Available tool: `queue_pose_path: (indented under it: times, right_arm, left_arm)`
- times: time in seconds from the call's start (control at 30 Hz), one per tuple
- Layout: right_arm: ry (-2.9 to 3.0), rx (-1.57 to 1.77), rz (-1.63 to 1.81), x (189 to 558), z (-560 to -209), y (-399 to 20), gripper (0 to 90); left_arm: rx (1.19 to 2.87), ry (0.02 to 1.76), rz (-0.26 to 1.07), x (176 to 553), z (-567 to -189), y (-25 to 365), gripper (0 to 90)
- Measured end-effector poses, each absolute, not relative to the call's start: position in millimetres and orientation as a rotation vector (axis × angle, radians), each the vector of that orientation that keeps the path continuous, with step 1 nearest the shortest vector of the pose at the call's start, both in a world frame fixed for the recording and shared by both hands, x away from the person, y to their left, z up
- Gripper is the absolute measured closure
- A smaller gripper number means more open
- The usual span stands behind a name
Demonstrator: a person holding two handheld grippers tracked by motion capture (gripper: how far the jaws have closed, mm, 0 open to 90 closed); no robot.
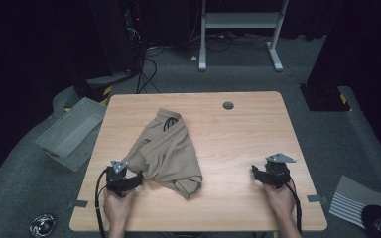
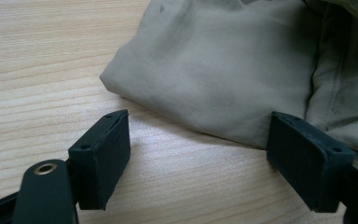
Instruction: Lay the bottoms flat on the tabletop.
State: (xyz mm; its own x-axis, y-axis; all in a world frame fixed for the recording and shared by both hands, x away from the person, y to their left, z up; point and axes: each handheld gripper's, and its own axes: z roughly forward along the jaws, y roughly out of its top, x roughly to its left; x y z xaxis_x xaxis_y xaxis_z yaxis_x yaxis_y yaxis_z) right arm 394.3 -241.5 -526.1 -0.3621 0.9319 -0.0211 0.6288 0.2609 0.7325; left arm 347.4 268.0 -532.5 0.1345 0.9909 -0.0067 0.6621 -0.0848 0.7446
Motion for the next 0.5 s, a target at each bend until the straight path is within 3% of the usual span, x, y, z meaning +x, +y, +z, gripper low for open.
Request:
queue_pose_path:
  times: [0.5]
  right_arm:
    - [2.119, 1.401, 0.89, 399.7, -524.9, -233.6, 31.1]
  left_arm:
    - [1.822, 1.585, 0.698, 347.3, -532.3, 268.1, 21.6]
